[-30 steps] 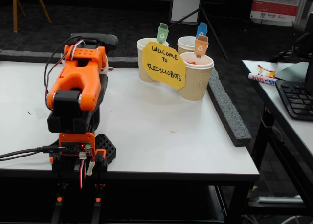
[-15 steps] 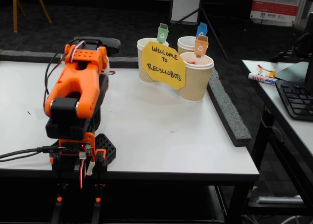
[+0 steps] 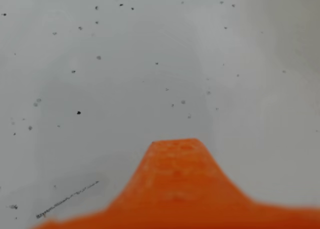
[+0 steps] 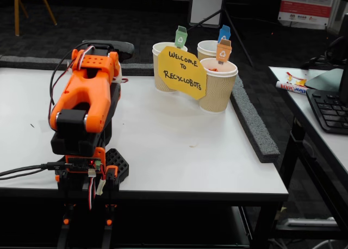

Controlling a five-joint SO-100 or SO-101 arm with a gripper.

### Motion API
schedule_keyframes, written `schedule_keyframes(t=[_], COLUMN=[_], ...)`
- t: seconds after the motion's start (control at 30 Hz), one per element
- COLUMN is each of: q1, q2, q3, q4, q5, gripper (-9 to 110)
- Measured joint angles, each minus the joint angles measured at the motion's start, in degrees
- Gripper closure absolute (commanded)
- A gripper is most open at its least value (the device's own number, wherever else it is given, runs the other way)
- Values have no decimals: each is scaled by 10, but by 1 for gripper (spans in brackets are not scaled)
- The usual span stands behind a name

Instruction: Sort rubbish by color.

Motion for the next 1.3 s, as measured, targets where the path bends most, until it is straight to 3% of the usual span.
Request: schedule_keyframes(t=[1.3], q1=[8], q2=[0], q3=[0], q4=[0], q5=[15], gripper=[99])
